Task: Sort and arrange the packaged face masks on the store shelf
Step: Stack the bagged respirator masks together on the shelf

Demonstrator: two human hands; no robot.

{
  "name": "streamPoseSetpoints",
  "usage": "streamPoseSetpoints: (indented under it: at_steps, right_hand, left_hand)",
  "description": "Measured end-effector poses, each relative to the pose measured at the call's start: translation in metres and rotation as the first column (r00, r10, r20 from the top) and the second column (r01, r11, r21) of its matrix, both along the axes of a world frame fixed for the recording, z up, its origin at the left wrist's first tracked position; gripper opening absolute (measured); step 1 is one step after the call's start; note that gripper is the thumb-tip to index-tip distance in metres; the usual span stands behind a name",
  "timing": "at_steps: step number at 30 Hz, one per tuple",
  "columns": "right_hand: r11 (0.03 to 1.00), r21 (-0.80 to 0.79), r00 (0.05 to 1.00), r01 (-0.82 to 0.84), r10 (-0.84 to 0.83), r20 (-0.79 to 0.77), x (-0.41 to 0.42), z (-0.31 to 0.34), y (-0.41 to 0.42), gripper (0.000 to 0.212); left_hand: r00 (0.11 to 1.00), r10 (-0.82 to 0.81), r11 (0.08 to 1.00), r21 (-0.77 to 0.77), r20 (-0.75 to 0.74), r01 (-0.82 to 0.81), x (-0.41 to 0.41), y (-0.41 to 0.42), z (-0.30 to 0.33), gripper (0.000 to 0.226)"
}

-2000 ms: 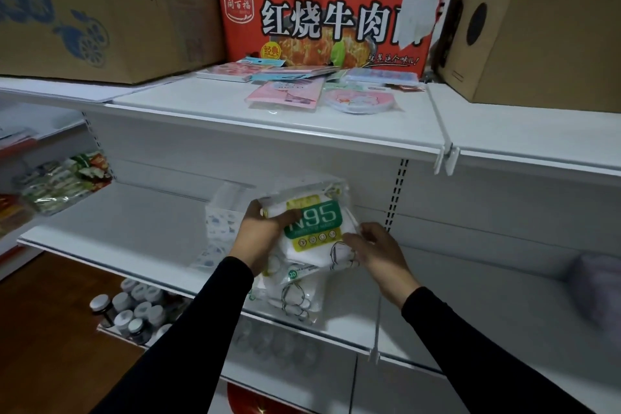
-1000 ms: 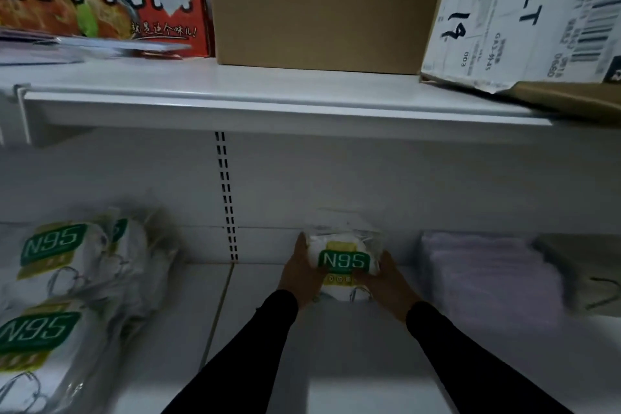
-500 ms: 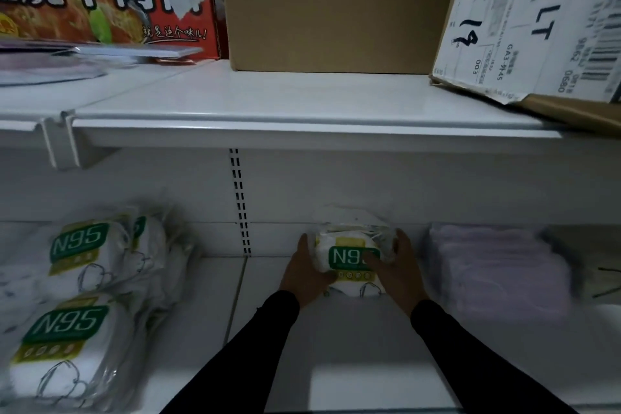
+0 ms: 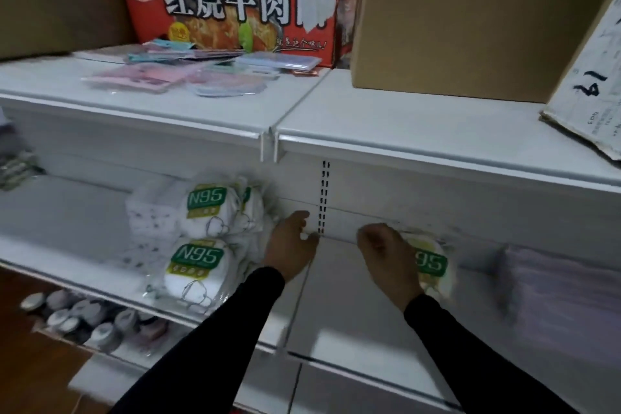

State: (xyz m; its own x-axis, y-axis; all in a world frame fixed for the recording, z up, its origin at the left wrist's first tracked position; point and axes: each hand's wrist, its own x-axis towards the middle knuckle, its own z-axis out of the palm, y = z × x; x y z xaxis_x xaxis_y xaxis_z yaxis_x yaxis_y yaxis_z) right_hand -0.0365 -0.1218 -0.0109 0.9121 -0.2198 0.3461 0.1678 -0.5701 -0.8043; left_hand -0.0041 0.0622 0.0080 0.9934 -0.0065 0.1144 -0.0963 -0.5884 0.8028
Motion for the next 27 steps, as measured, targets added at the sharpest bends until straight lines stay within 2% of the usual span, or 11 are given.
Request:
streamPoseSetpoints:
  at_steps: [2, 4, 7, 9, 11, 13, 15, 17, 19, 24, 27]
  right_hand:
    - [0.976, 0.019, 0.962, -0.218, 0.218, -0.164, 0.003, 0.003, 0.045, 0.006]
    - [0.931, 0.048, 0.883, -0.362, 0.359, -0.303, 0.006, 0.002, 0.087, 0.012]
    - [0.904, 0.083, 0.806, -0.419, 0.412, -0.426, 0.01, -0.001, 0.141, 0.022]
    - [0.912, 0.098, 0.777, -0.399, 0.393, -0.491, 0.012, 0.0, 0.171, 0.035]
    - [0.93, 0.086, 0.779, -0.356, 0.347, -0.522, 0.014, -0.003, 0.193, 0.039]
    - [0.965, -0.003, 0.854, -0.262, 0.231, -0.466, 0.019, -0.006, 0.209, 0.031]
    - [0.987, -0.097, 0.944, -0.131, 0.094, -0.315, 0.026, -0.008, 0.217, 0.028]
    - [0.993, -0.097, 0.981, -0.069, 0.05, -0.189, 0.035, -0.003, 0.225, 0.031]
    - [0.993, -0.11, 0.989, -0.048, 0.032, -0.144, 0.048, 0.008, 0.233, 0.044]
    - [0.953, -0.297, 0.941, -0.056, -0.049, -0.333, 0.083, 0.011, 0.248, 0.067]
    - [0.95, -0.312, 0.931, -0.026, -0.091, -0.353, 0.088, 0.008, 0.248, 0.059]
  left_hand:
    - [0.994, 0.105, 0.994, -0.01, 0.027, -0.105, -0.006, 0.038, 0.009, 0.037]
    - [0.969, 0.234, 0.971, 0.02, 0.075, -0.237, -0.012, 0.081, 0.01, 0.032]
    - [0.915, 0.398, 0.916, 0.031, 0.062, -0.4, -0.019, 0.142, 0.008, 0.04]
    - [0.895, 0.446, 0.892, 0.097, -0.035, -0.441, -0.017, 0.176, 0.003, 0.037]
    - [0.886, 0.44, 0.893, 0.173, -0.149, -0.414, -0.014, 0.203, -0.003, 0.046]
    - [0.887, 0.39, 0.913, 0.227, -0.248, -0.338, -0.011, 0.221, -0.009, 0.062]
    - [0.89, 0.306, 0.945, 0.222, -0.338, -0.241, -0.01, 0.228, -0.014, 0.074]
    - [0.895, 0.231, 0.967, 0.19, -0.382, -0.169, -0.008, 0.231, -0.017, 0.07]
    - [0.903, 0.202, 0.976, 0.153, -0.379, -0.154, -0.004, 0.234, -0.021, 0.059]
    - [0.881, 0.152, 0.981, -0.042, -0.448, -0.191, 0.012, 0.248, -0.014, 0.028]
    - [0.826, 0.079, 0.939, -0.235, -0.559, -0.25, 0.016, 0.262, -0.012, 0.025]
